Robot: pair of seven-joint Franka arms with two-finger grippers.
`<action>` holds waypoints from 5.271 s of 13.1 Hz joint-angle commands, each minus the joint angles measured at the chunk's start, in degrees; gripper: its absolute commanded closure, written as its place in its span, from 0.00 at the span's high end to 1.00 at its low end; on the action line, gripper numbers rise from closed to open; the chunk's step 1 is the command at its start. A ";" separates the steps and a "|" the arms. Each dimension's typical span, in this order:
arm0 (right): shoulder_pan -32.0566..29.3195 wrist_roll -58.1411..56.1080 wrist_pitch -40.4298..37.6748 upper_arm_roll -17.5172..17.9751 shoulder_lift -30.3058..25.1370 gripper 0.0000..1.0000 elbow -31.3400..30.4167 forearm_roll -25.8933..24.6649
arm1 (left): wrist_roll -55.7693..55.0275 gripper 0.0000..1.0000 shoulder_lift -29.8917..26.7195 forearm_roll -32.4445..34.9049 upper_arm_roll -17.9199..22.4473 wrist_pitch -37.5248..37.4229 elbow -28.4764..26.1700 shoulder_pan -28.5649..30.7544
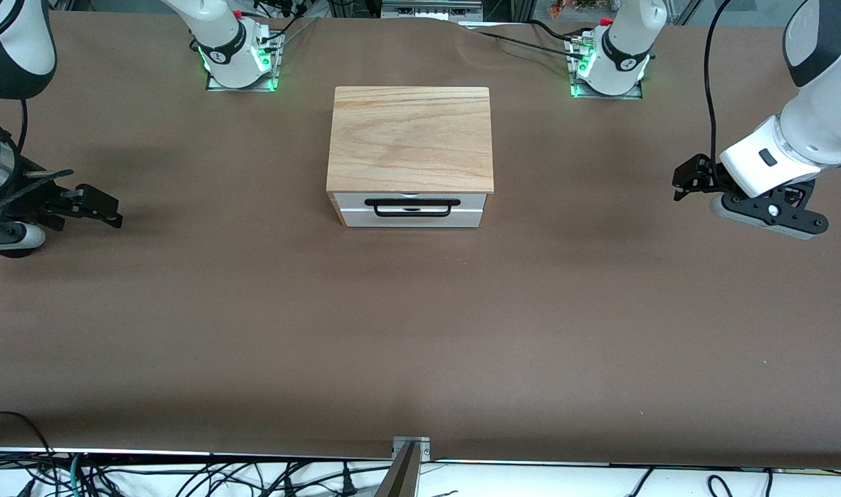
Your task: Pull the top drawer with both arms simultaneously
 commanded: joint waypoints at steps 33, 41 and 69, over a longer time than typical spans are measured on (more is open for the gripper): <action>7.63 -38.50 -2.20 3.17 30.86 1.00 -6.48 83.03 | 53.07 0.85 36.68 -92.50 -4.00 -1.90 -12.77 -7.83; 9.04 -52.66 -6.76 5.19 30.42 1.00 -17.65 89.55 | 52.81 0.55 38.09 -93.12 -4.00 1.70 -12.07 -9.15; 8.08 -47.14 -0.44 6.69 38.49 0.09 -2.83 91.75 | 30.14 0.00 44.05 -91.71 -3.91 1.70 5.84 -9.94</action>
